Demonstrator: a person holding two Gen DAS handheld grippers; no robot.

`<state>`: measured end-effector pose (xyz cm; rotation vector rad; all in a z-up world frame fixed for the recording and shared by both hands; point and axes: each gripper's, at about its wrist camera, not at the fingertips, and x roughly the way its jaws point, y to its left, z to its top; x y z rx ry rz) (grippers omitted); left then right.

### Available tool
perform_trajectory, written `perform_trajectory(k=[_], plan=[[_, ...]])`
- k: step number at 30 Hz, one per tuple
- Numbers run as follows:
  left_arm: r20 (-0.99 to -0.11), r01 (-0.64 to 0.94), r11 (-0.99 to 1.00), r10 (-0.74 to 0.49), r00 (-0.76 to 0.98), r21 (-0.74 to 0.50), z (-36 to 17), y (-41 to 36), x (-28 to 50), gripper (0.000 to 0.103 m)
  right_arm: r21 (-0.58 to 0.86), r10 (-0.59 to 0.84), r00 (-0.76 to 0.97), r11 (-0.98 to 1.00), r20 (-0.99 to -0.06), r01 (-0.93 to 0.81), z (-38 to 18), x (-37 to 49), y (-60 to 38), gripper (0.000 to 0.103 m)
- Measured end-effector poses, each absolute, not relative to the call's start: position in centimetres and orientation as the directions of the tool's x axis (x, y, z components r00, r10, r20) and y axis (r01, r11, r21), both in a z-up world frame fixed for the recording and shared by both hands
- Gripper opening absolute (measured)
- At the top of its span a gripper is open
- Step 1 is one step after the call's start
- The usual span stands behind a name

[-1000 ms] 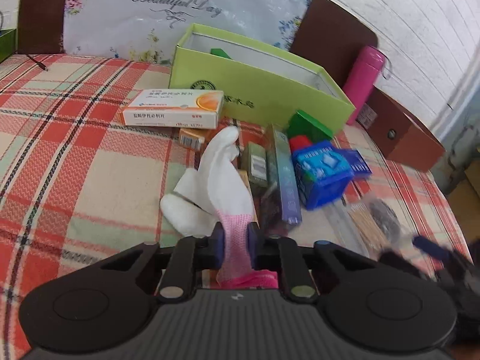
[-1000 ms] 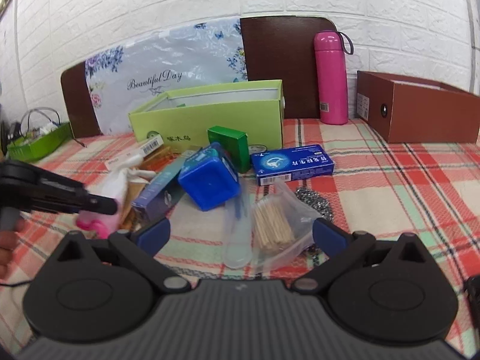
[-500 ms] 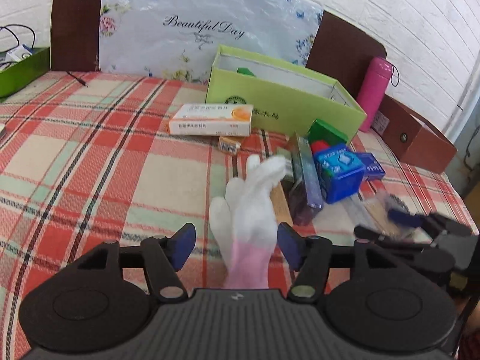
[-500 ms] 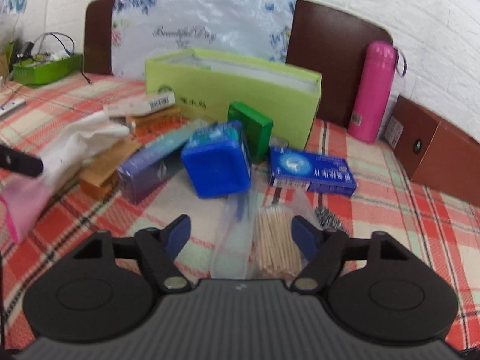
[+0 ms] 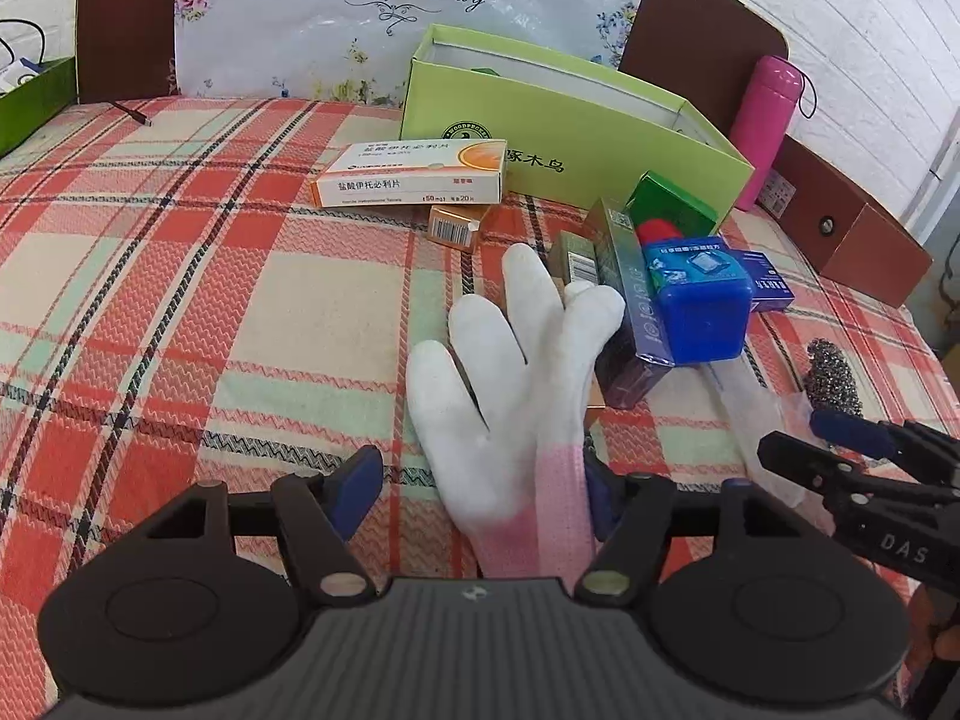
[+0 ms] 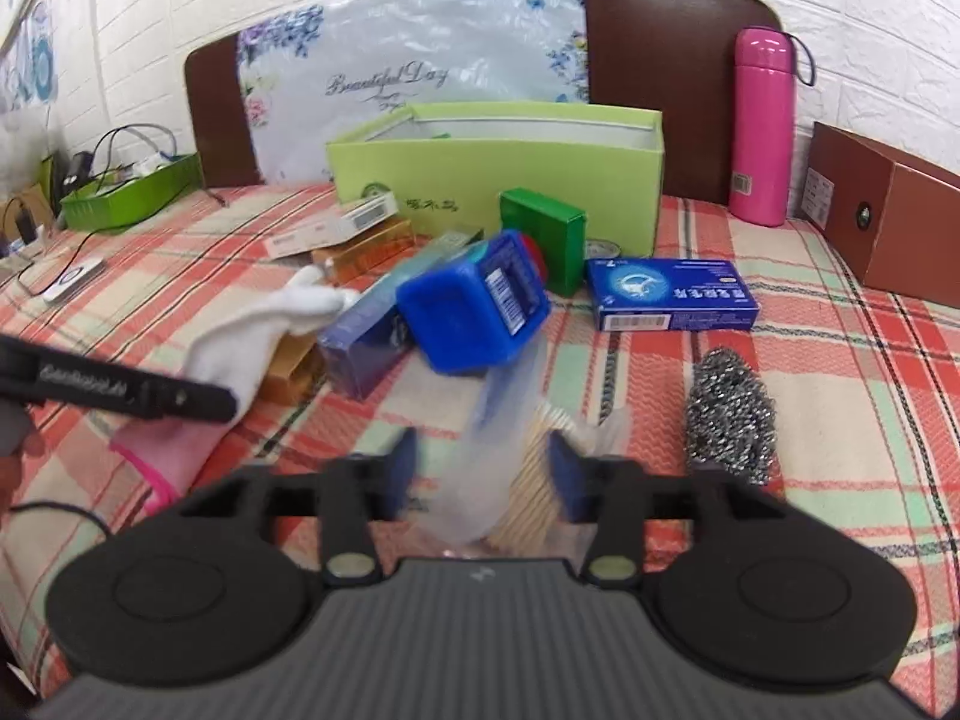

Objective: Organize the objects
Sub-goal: 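Grasp second white glove with left tool while right tool grasps toothpick bag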

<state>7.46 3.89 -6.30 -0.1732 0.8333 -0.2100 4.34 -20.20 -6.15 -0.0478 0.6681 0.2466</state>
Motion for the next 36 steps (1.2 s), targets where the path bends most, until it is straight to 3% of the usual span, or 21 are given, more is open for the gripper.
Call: perform_trajectory(k=[2, 3, 6, 11, 15, 20, 23, 27, 31, 32, 33, 34, 35, 36], plan=[[-0.711, 0.110, 0.963, -0.257, 0.654, -0.247, -6.3, 3.8, 7.6, 0.065, 0.020, 0.172, 0.756, 0.978, -0.632, -0.207, -6.5, 4.6, -20.1, 0.072], [-0.710, 0.109, 0.961, -0.261, 0.654, -0.253, -6.4, 3.7, 7.7, 0.056, 0.023, 0.155, 0.751, 0.983, -0.641, -0.183, -6.7, 4.7, -20.2, 0.079], [-0.708, 0.129, 0.955, -0.285, 0.647, -0.267, -6.4, 3.3, 8.0, 0.038, 0.047, 0.158, 0.741, 0.985, -0.653, -0.169, -7.2, 4.6, -20.4, 0.085], [-0.701, 0.138, 0.957, -0.282, 0.655, -0.256, -6.5, 3.1, 7.8, 0.038, 0.064, 0.183, 0.731, 0.980, -0.657, -0.188, -8.0, 3.3, -20.2, 0.089], [-0.689, 0.125, 0.954, -0.284, 0.667, -0.272, -6.7, 3.2, 7.7, 0.049, 0.135, 0.243, 0.707, 0.969, -0.665, -0.206, -8.0, 3.1, -20.3, 0.087], [-0.692, 0.124, 0.954, -0.284, 0.664, -0.273, -6.6, 3.3, 7.6, 0.036, 0.209, 0.273, 0.748, 0.961, -0.604, -0.182, -6.6, 2.4, -21.0, 0.084], [-0.692, 0.119, 0.950, -0.294, 0.660, -0.289, -6.7, 3.7, 7.5, 0.035, 0.177, 0.214, 0.780, 0.975, -0.588, -0.134, -5.9, 2.3, -21.6, 0.078], [-0.690, 0.107, 0.950, -0.288, 0.664, -0.294, -6.8, 3.7, 7.5, 0.039, 0.163, 0.174, 0.747, 0.983, -0.642, -0.089, -6.8, 3.3, -22.2, 0.063], [-0.684, 0.110, 0.952, -0.282, 0.673, -0.285, -6.8, 3.0, 7.6, 0.048, 0.155, 0.171, 0.745, 0.984, -0.645, -0.091, -8.1, 3.8, -21.4, 0.064], [-0.684, 0.114, 0.955, -0.278, 0.675, -0.275, -6.8, 2.8, 7.6, 0.046, 0.137, 0.166, 0.747, 0.985, -0.644, -0.102, -8.3, 3.9, -20.9, 0.059], [-0.686, 0.119, 0.957, -0.272, 0.675, -0.263, -6.8, 2.6, 7.7, 0.043, 0.118, 0.165, 0.750, 0.986, -0.641, -0.117, -8.3, 3.9, -20.5, 0.041], [-0.687, 0.127, 0.959, -0.272, 0.674, -0.255, -6.8, 2.6, 7.7, 0.034, 0.102, 0.170, 0.749, 0.985, -0.641, -0.136, -8.3, 3.9, -20.2, 0.036], [-0.690, 0.139, 0.954, -0.289, 0.664, -0.267, -6.8, 2.7, 7.7, 0.012, 0.094, 0.175, 0.747, 0.984, -0.642, -0.149, -8.1, 3.9, -20.0, 0.031], [-0.693, 0.141, 0.946, -0.312, 0.650, -0.293, -6.8, 3.0, 7.7, 0.010, 0.090, 0.183, 0.746, 0.982, -0.641, -0.164, -7.9, 3.8, -19.9, 0.029]])
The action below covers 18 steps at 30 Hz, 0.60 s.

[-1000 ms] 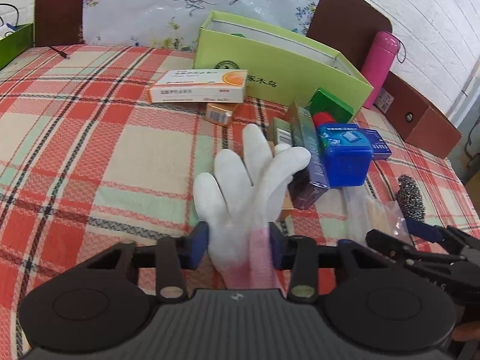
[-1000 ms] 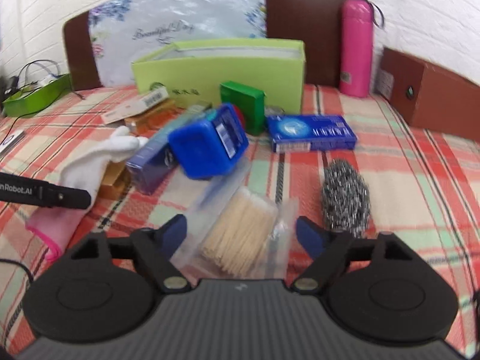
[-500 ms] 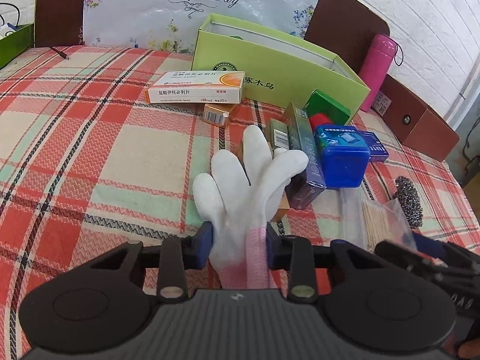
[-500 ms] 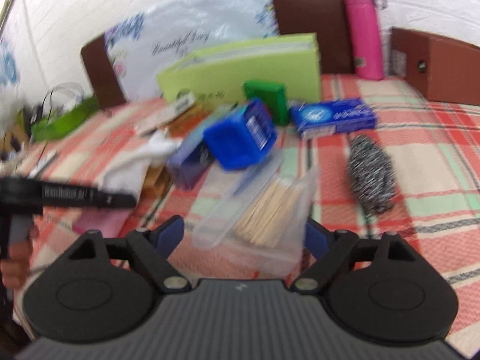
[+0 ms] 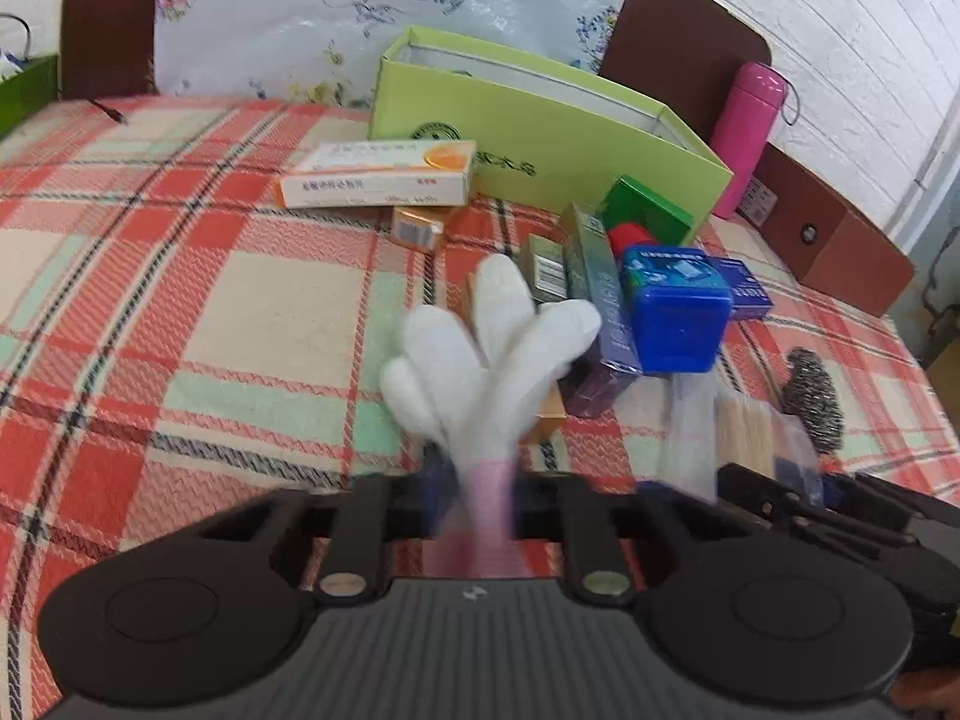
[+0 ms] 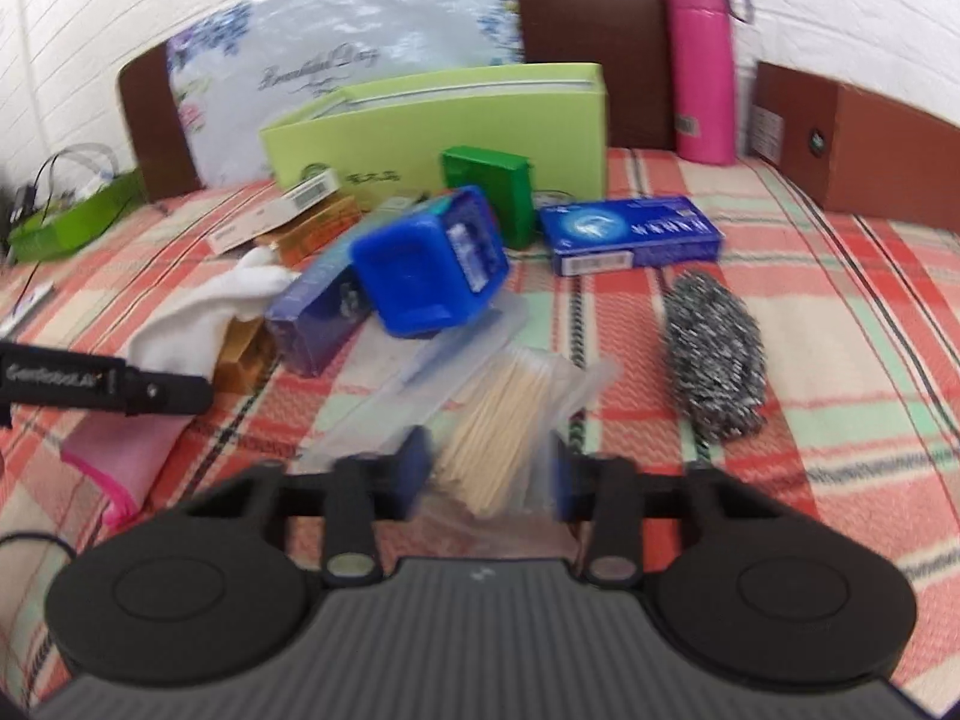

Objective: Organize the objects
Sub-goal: 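Grasp second white glove with left tool while right tool grasps toothpick bag, then place glove and toothpick bag into the lime-green box, opening both tools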

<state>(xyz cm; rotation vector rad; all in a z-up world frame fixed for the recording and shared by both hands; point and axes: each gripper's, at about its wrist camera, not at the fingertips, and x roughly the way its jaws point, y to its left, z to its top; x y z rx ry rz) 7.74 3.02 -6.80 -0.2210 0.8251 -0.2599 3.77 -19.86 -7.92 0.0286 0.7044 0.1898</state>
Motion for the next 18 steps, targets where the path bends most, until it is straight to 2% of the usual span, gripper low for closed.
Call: perform_trajectory(k=[3, 4, 11, 18], plan=[[-0.687, 0.143, 0.937, -0.331, 0.647, -0.317, -6.4, 3.8, 7.2, 0.009, 0.098, 0.205, 0.750, 0.978, -0.629, -0.185, -6.9, 3.1, -20.0, 0.017], [-0.678, 0.151, 0.934, -0.339, 0.652, -0.322, -6.0, 4.0, 7.0, 0.009, 0.107, 0.216, 0.752, 0.976, -0.623, -0.192, -6.5, 2.9, -20.1, 0.016], [-0.584, 0.223, 0.906, -0.405, 0.703, -0.360, -0.9, 4.4, 7.0, 0.009, 0.122, 0.273, 0.809, 0.962, -0.521, -0.246, -1.5, 2.3, -20.7, 0.016], [-0.500, 0.295, 0.892, -0.439, 0.746, -0.342, 4.0, 2.5, 10.9, 0.009, 0.081, 0.297, 0.855, 0.953, -0.426, -0.291, 3.0, 6.5, -20.3, 0.016]])
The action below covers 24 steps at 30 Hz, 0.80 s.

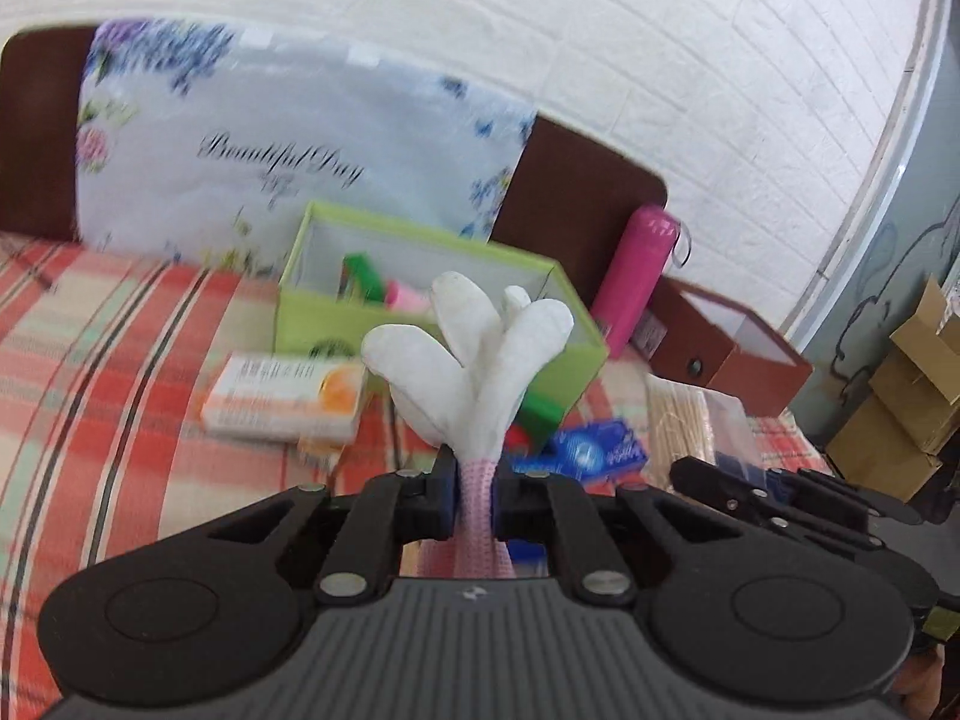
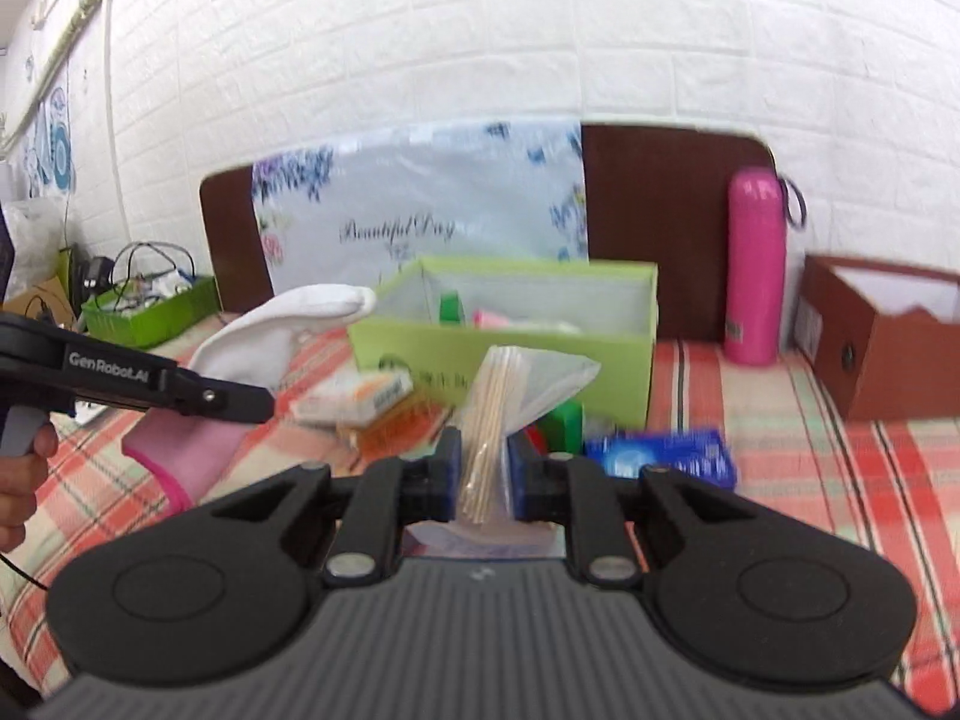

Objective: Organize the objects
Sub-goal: 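Place glove and toothpick bag into the lime-green box, opening both tools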

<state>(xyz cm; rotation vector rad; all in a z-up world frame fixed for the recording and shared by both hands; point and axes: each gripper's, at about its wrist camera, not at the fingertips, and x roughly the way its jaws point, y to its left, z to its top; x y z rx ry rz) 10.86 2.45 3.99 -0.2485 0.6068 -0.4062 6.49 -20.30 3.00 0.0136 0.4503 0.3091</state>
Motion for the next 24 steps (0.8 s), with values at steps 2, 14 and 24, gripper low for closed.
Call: perform_trajectory(k=[2, 14, 24], plan=[[-0.482, 0.300, 0.889, -0.443, 0.756, -0.347, 5.0, 1.8, 12.6, 0.009, 0.064, 0.288, 0.866, 0.956, -0.409, -0.288, 3.9, 8.3, -20.1, 0.016], [-0.444, 0.285, 0.892, -0.426, 0.788, -0.351, 6.2, -3.0, 25.3, 0.009, -0.026, 0.202, 0.888, 0.972, -0.413, -0.234, 3.3, 21.1, -19.8, 0.016], [-0.491, 0.240, 0.906, -0.394, 0.777, -0.348, 2.8, -3.3, 32.1, 0.017, -0.011, 0.222, 0.860, 0.967, -0.460, -0.256, -0.2, 28.0, -19.3, 0.021]])
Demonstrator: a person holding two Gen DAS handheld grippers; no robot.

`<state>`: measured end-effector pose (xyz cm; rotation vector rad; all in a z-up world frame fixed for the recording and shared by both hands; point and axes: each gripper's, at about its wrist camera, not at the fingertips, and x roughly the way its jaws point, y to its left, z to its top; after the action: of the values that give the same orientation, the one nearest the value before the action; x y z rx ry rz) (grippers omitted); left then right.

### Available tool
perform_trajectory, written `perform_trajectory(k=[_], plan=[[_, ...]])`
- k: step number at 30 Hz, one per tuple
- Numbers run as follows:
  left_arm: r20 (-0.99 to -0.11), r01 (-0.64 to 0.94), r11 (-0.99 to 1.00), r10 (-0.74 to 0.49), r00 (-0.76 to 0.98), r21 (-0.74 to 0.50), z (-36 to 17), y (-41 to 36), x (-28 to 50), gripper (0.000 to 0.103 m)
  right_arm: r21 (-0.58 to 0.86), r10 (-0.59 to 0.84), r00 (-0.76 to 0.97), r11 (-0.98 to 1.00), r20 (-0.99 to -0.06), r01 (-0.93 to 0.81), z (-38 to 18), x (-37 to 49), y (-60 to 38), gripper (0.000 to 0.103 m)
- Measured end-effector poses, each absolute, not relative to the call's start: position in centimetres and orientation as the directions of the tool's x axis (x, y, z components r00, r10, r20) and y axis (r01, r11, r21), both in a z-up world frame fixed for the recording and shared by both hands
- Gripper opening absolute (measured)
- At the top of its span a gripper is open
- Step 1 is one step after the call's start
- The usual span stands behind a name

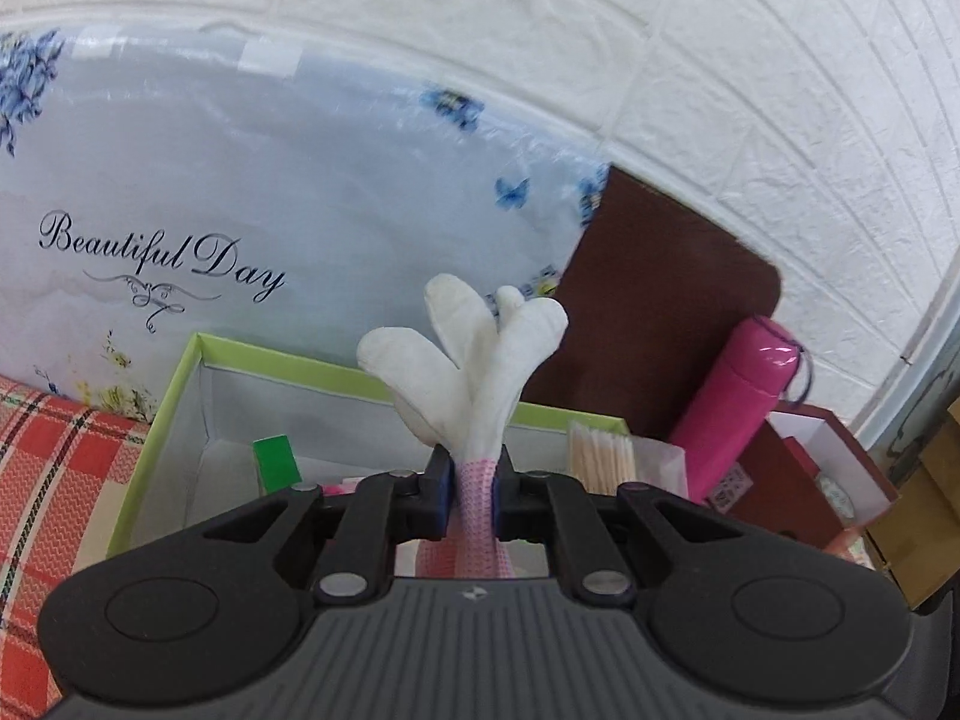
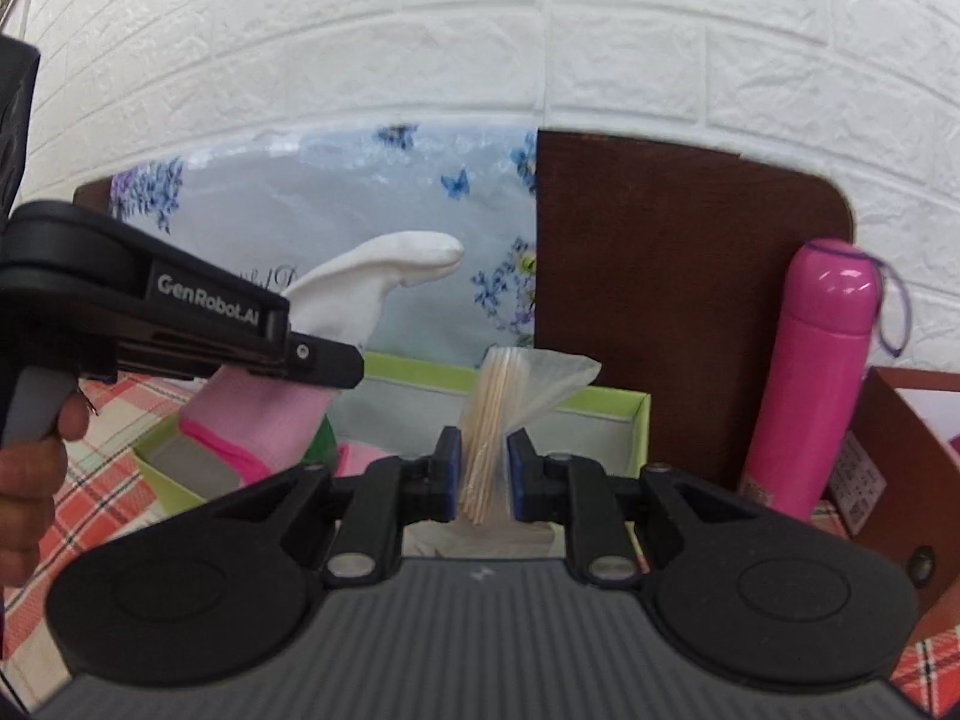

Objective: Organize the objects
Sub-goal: 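Place glove and toothpick bag into the lime-green box, opening both tools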

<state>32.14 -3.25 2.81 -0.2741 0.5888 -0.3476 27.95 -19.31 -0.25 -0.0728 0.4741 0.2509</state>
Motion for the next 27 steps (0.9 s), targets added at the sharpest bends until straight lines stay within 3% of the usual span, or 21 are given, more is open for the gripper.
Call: perform_trajectory(k=[1, 2, 3, 4, 5, 7, 11, 18, 27], plan=[[-0.496, 0.239, 0.908, -0.391, 0.775, -0.343, 2.2, -3.1, 32.4, 0.026, -0.023, 0.227, 0.851, 0.963, -0.474, -0.270, -1.0, 28.3, -19.1, 0.027], [-0.517, 0.231, 0.914, -0.383, 0.766, -0.335, 1.6, -2.9, 32.7, 0.057, -0.036, 0.221, 0.844, 0.961, -0.489, -0.273, -1.6, 28.6, -18.9, 0.052], [-0.535, 0.212, 0.924, -0.360, 0.764, -0.318, 1.1, -2.7, 32.8, 0.077, -0.049, 0.206, 0.844, 0.963, -0.495, -0.263, -2.2, 28.6, -18.8, 0.070], [-0.534, 0.193, 0.935, -0.330, 0.778, -0.296, 0.7, -2.4, 32.6, 0.077, -0.057, 0.197, 0.851, 0.965, -0.486, -0.256, -2.5, 28.3, -18.8, 0.075], [-0.530, 0.186, 0.943, -0.311, 0.789, -0.276, 0.5, -2.2, 32.3, 0.077, -0.061, 0.194, 0.857, 0.966, -0.478, -0.252, -2.8, 28.0, -19.0, 0.088], [-0.529, 0.192, 0.944, -0.311, 0.790, -0.268, 0.3, -1.7, 31.6, 0.077, -0.067, 0.180, 0.868, 0.969, -0.462, -0.237, -2.7, 27.3, -19.3, 0.099], [-0.526, 0.178, 0.946, -0.300, 0.796, -0.269, 1.2, -1.2, 29.9, 0.077, -0.045, 0.168, 0.882, 0.977, -0.440, -0.208, -1.3, 25.8, -20.1, 0.103], [-0.557, 0.137, 0.985, -0.171, 0.813, -0.103, 4.0, -3.2, 24.0, 0.078, 0.029, 0.187, 0.903, 0.981, -0.386, -0.190, 2.1, 19.9, -21.6, 0.103], [-0.543, 0.164, 0.976, -0.217, 0.811, -0.145, 4.0, -2.6, 15.7, 0.078, 0.078, 0.199, 0.911, 0.980, -0.360, -0.183, 3.3, 11.7, -22.4, 0.103]])
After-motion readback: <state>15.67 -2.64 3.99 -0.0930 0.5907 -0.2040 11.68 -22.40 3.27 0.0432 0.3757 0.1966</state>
